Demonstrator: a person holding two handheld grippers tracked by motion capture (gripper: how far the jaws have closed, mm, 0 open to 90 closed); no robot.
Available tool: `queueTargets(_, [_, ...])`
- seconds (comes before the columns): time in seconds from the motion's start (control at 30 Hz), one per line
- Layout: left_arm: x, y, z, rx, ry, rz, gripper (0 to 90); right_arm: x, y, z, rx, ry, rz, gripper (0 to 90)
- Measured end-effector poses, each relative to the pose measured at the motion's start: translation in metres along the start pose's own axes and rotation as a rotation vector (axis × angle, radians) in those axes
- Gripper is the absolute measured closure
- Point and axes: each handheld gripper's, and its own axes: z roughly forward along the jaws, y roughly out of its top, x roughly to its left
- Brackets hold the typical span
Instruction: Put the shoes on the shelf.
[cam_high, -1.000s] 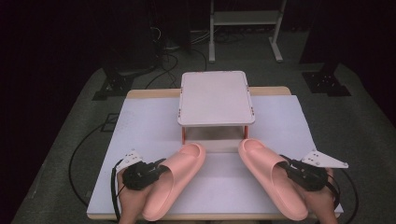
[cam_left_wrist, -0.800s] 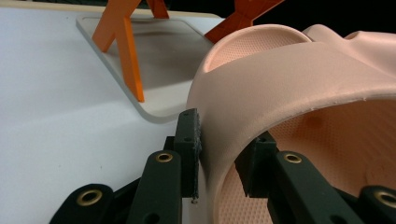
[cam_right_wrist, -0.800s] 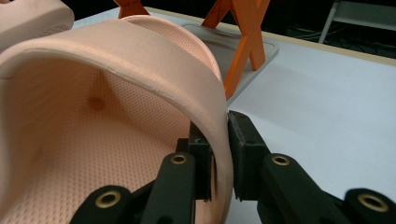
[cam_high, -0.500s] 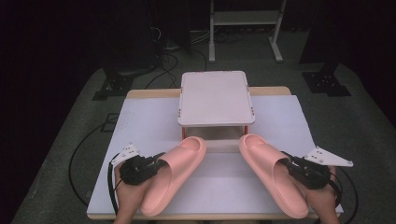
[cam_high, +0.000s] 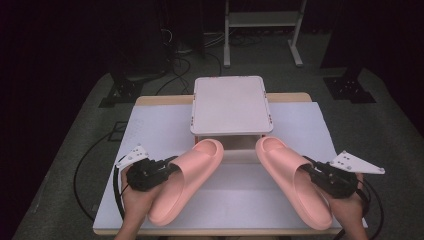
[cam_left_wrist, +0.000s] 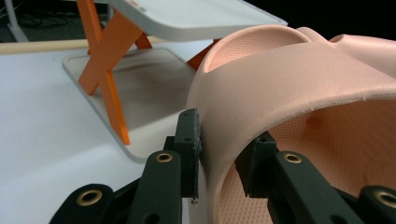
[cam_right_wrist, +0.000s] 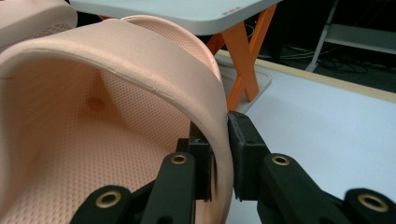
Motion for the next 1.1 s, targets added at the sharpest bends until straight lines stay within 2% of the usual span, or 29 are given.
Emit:
queueTargets(0.17, [-0.003,0.011,0.003,0.008,-0.009,0.017,71.8,-0.002,0.006,-0.003,-0.015,-0.005,0.010,79.9])
queueTargets(0.57, [-0.008,0.033,0.005,0.004,-0.019,0.050,71.2,-0.002,0.023,-0.007,-0.041,-0.008,-0.007,79.9])
queueTargets(0.8, [-0.005,0.040,0.009,0.004,-0.028,0.046,71.0,-0.001,0.035,-0.003,-0.041,-0.004,-0.013,79.9])
queueTargets(1.1, [0.001,0.052,0.012,-0.003,-0.028,0.037,71.1,0.001,0.051,0.010,-0.037,0.003,-0.024,80.0])
